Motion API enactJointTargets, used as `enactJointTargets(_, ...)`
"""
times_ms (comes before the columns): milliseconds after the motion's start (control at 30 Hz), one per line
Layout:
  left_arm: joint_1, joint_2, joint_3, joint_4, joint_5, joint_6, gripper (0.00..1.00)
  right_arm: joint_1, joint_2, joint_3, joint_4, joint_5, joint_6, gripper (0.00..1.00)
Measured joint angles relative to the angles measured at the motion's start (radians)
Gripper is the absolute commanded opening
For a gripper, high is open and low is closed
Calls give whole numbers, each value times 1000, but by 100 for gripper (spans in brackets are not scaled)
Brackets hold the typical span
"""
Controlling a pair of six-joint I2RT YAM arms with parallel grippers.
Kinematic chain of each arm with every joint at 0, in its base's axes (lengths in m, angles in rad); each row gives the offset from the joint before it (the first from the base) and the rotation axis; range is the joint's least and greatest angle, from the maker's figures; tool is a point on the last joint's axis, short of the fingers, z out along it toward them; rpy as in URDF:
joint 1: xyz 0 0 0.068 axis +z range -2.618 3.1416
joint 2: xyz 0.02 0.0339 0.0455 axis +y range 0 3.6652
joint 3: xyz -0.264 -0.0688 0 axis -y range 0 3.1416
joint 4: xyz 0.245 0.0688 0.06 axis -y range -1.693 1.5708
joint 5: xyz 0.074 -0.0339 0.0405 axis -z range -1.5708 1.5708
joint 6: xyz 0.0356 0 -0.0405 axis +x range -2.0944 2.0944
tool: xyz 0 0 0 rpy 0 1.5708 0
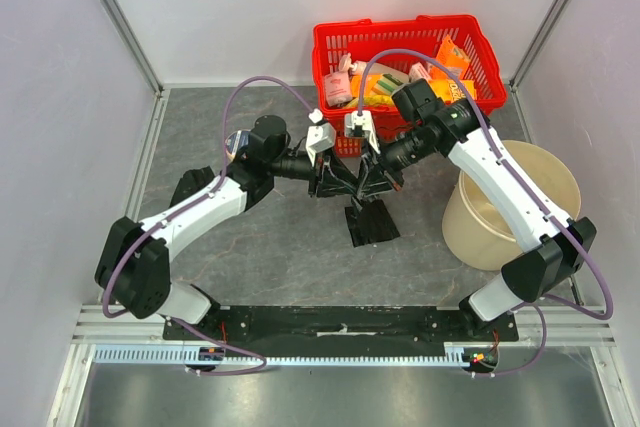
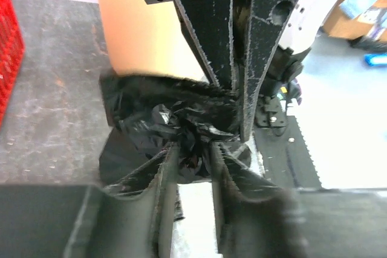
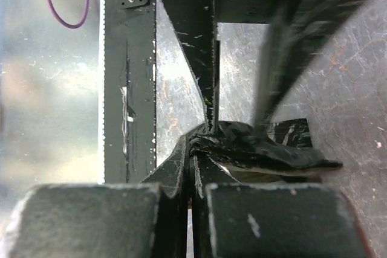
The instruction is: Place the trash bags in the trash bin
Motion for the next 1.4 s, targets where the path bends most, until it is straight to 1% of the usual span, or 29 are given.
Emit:
enactJointTargets(33,-2,0,0,1,7,-9,3,-1,0,0,0,3,-1,0)
enactJointTargets(67,-3,0,0,0,17,-17,2,-2,0,0,2,6,0,0)
enactJointTargets(200,-6,0,0,-3,31,-24,2,-1,0,0,4,24,3,0)
enactJointTargets(367,-3,-5,0,-43,19,14,2,-1,-3,-12,4,51,14,0)
enactJointTargets(633,10,-43,-16,-116,-15,97,2,-9,-32,-50,19,87,31,0)
enactJointTargets(900,23,-64,-31,-159,-80,168,2,-12,-53,-80,14,97,45,0)
enactJointTargets(1267,26,-84,-42,-197,-109,203,2,-19,-58,-104,10,103,47,0)
enactJointTargets(1300,26,-85,-42,-199,-107,202,7,-21,-58,-108,10,103,47,0)
enactJointTargets(1333,26,-85,-42,-200,-105,202,15,-21,-58,-111,9,103,47,0)
enactJointTargets(1367,26,-85,-41,-200,-98,202,25,-21,-58,-112,8,103,47,0)
enactJointTargets(1400,27,-85,-41,-200,-90,200,39,-21,-58,-113,7,103,47,0)
